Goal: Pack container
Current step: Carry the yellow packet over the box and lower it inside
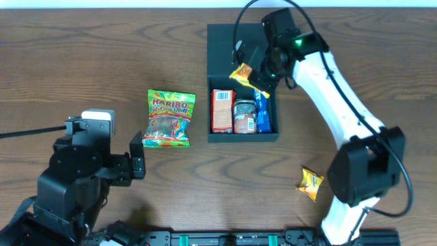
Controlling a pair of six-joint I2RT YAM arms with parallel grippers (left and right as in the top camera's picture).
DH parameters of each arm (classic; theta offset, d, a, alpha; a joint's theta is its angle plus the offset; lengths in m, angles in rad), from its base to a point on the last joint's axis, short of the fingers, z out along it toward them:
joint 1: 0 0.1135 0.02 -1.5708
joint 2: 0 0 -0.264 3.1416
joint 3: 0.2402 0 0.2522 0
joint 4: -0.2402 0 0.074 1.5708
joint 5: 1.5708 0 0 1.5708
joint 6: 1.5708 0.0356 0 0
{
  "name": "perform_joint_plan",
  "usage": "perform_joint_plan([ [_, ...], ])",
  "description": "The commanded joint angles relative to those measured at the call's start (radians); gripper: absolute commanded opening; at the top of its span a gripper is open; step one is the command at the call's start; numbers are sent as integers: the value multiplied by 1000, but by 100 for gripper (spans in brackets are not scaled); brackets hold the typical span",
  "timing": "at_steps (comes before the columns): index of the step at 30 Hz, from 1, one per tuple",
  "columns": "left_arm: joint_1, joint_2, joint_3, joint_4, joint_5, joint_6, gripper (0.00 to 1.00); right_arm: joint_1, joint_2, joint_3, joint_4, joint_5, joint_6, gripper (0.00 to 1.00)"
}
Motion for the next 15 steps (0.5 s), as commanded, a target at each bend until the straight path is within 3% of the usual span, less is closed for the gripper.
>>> perform_joint_plan([
  [1,6,0,13,-1,-18,18,95,4,36,17,-2,-36,-98,36],
  [8,6,0,13,-1,-18,18,95,5,94,17,32,-70,-222,35],
  [15,6,0,13,-1,-18,18,95,5,106,17,40,28,-166,34],
])
